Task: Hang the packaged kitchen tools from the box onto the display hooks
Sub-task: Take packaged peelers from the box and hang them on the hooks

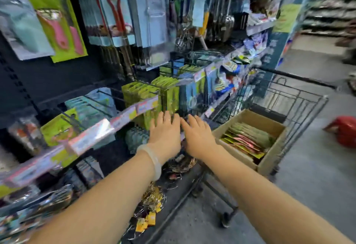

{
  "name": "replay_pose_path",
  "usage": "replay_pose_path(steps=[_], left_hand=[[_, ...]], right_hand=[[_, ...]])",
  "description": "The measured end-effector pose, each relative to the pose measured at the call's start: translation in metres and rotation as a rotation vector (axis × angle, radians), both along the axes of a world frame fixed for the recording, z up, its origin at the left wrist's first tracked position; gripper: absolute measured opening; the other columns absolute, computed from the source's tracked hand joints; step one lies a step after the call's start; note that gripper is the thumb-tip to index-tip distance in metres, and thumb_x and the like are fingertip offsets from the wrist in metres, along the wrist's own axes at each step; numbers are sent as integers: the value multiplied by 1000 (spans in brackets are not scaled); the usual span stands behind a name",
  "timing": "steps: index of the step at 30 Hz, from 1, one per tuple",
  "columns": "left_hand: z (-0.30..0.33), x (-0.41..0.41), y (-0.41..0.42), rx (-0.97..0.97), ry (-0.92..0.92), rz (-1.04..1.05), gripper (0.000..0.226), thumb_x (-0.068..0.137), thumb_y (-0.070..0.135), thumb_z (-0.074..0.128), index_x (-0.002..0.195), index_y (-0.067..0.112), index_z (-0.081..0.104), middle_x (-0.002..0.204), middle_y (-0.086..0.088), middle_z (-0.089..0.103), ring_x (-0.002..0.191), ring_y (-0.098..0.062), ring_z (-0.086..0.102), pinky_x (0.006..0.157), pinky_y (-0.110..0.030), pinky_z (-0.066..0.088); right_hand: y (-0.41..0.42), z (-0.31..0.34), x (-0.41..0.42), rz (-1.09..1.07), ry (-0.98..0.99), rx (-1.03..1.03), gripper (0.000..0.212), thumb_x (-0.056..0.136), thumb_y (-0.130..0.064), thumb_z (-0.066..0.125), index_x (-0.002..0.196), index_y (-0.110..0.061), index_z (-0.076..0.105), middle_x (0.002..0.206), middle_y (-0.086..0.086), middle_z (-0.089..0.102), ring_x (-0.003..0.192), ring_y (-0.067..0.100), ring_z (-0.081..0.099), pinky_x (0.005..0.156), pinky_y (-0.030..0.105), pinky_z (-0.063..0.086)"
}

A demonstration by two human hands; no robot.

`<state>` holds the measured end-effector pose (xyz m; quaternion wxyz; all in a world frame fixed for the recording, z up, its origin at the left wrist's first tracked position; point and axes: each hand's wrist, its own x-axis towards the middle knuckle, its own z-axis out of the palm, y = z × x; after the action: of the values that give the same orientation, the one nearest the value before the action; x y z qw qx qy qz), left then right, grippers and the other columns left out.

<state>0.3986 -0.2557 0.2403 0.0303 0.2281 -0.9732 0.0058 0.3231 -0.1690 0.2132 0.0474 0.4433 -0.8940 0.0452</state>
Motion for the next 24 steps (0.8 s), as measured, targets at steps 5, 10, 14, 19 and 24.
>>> replay_pose_path(steps=[5, 10, 14, 19, 24], left_hand=[[-35, -74, 63, 55, -101, -106, 80, 91, 28, 56, 151, 16, 4, 159, -12, 4, 146, -29, 2, 117, -45, 10], [-63, -134, 107, 130, -163, -190, 76, 93, 28, 55, 150, 16, 7, 159, -12, 3, 147, -29, 1, 117, -46, 8], [-89, -167, 121, 164, -244, -218, 81, 93, 33, 56, 151, 17, 3, 159, -11, 1, 147, -30, 0, 118, -46, 10], [-126, -206, 118, 174, -296, -225, 78, 91, 31, 57, 149, 15, 8, 158, -14, 7, 146, -31, 3, 117, -47, 12], [-156, -254, 104, 224, -334, -212, 75, 90, 31, 58, 148, 16, 13, 156, -13, 12, 146, -30, 6, 116, -46, 11]], right_hand=[[76, -40, -60, -124, -52, 74, 76, 91, -31, 58, 150, -16, 13, 156, 15, 13, 143, 35, 13, 114, 47, 16], [133, -66, -116, -215, -131, 122, 71, 90, -31, 57, 147, -15, 19, 152, 14, 20, 141, 33, 18, 111, 44, 21], [156, -91, -152, -264, -205, 169, 74, 87, -26, 58, 148, -17, 17, 153, 13, 17, 142, 32, 15, 113, 44, 20], [160, -128, -196, -320, -308, 205, 73, 87, -19, 60, 147, -21, 18, 156, 12, 14, 143, 34, 12, 116, 47, 18], [148, -159, -244, -360, -375, 261, 69, 88, -15, 57, 146, -19, 20, 153, 11, 18, 142, 34, 14, 114, 46, 20]])
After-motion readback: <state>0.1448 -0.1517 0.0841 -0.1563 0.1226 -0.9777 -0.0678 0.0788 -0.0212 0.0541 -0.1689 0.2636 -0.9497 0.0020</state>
